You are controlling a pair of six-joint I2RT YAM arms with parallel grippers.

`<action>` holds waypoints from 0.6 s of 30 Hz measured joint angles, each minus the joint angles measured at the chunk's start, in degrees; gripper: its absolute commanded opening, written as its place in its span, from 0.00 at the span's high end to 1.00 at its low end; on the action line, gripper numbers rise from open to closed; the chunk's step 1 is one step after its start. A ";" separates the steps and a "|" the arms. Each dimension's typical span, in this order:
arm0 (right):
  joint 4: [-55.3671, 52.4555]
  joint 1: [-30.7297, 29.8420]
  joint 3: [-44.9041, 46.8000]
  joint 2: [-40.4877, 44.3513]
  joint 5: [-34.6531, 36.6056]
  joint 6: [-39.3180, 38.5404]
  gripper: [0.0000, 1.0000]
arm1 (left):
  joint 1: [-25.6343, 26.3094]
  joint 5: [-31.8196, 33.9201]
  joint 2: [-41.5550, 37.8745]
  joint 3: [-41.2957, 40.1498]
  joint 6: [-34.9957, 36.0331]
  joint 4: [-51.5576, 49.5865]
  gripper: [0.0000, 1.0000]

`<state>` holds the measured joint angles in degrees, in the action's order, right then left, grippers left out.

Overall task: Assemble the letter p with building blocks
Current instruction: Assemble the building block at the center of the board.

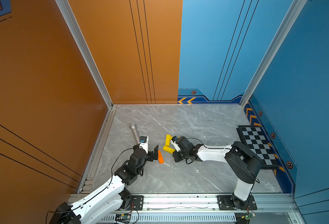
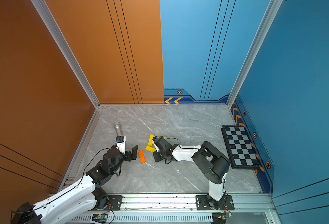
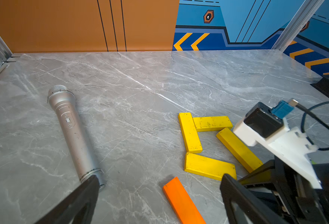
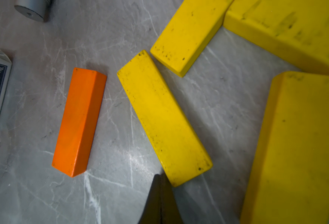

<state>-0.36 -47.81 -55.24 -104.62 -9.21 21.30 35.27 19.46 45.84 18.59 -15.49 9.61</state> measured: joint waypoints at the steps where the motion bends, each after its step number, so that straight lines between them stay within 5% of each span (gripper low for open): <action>1: 0.00 0.22 0.00 0.00 0.04 0.04 1.00 | -0.02 0.00 0.00 -0.04 0.00 0.00 0.01; 18: 0.83 2.71 0.00 -0.17 0.44 1.29 1.00 | -0.09 -0.02 2.23 -0.57 0.02 0.02 0.01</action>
<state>0.47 -45.10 -55.24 -104.79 -8.78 22.59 35.18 19.44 48.07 18.02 -15.46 9.63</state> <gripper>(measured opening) 0.047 0.985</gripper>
